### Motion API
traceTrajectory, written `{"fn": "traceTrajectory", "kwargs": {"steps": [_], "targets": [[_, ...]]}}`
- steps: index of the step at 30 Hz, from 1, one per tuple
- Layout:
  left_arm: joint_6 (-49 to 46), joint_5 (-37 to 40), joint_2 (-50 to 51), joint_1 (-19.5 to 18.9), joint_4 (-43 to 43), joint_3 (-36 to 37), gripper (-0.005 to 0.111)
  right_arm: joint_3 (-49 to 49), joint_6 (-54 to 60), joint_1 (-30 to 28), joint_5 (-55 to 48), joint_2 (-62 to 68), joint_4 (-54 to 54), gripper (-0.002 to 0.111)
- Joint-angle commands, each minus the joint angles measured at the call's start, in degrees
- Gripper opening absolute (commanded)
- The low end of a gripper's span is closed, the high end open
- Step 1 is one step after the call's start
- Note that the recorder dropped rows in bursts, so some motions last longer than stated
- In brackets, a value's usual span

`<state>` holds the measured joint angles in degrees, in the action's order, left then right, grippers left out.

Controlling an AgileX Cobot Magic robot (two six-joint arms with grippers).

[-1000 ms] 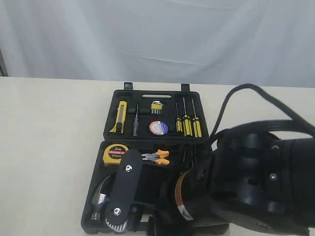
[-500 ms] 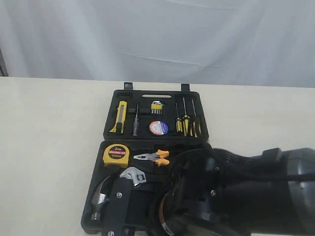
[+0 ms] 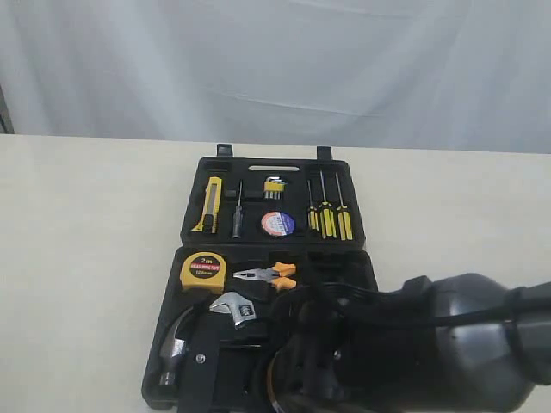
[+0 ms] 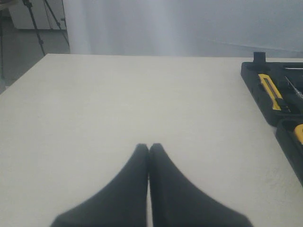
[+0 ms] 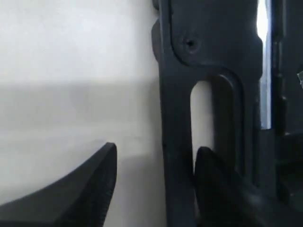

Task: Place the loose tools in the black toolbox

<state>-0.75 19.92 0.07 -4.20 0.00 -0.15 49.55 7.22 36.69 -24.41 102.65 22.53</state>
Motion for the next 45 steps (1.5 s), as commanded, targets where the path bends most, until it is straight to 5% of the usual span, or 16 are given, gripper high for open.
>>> {"fn": "traceTrajectory", "kwargs": {"steps": [1,4,15,29,37,45], "targets": [[0.3,-0.3,-0.1,0.3,0.0,0.1,0.000,0.0,-3.3,0.2,0.0,1.2,3.5,0.049],[0.3,-0.3,-0.1,0.3,0.0,0.1,0.000,0.0,-6.3,0.2,0.0,1.5,7.4,0.046],[0.3,-0.3,-0.1,0.3,0.0,0.1,0.000,0.0,-8.9,0.2,0.0,2.6,10.7,0.000],[0.3,-0.3,-0.1,0.3,0.0,0.1,0.000,2.4,-8.9,10.8,-13.4,-6.1,10.3,-0.001],[0.3,-0.3,-0.1,0.3,0.0,0.1,0.000,14.5,-7.2,17.1,-36.9,-16.4,6.5,-0.001],[0.3,-0.3,-0.1,0.3,0.0,0.1,0.000,29.8,-0.7,12.5,-45.5,-18.7,16.8,-0.001]]}}
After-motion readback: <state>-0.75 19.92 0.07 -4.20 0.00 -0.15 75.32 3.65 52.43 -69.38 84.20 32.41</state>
